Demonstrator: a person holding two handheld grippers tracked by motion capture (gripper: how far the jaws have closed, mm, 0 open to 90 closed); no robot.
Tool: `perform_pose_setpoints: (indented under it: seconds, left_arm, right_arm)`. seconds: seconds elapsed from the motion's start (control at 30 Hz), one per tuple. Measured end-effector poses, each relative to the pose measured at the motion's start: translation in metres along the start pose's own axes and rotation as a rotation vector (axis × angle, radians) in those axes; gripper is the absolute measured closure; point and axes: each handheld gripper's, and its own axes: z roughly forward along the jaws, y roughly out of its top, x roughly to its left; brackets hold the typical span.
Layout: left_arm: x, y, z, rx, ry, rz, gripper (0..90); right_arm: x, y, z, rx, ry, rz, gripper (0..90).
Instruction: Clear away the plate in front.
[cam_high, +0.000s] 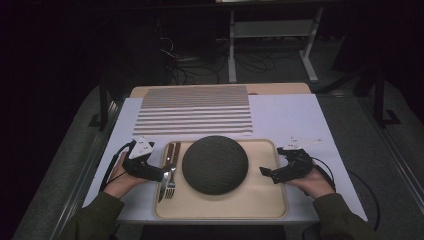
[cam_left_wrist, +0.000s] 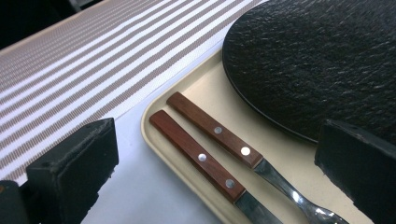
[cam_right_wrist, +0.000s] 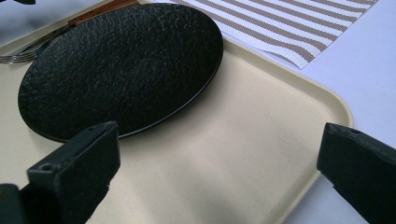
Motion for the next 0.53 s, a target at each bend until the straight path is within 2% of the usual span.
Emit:
perform_pose_setpoints:
  seconds: [0.07,0.2,0.23,0.53]
  left_arm:
    - [0.002,-0.002,0.000,0.001,-0.017,-0.027,0.0]
    - [0.009,-0.005,-0.001,-0.015,-0.091,-0.122,0.0]
    - [0.011,-0.005,-0.001,-0.016,-0.096,-0.135,0.0]
    - [0.011,-0.007,-0.001,-0.006,-0.098,-0.126,0.0]
  right_arm:
    - [0.000,0.000,0.000,-0.001,0.000,0.000,0.0]
    - [0.000,0.000,0.000,-0.001,0.000,0.000,0.0]
    - [0.000,0.000,0.000,-0.001,0.001,0.000,0.0]
    - [0.000,0.000,-0.001,-0.001,0.000,0.000,0.0]
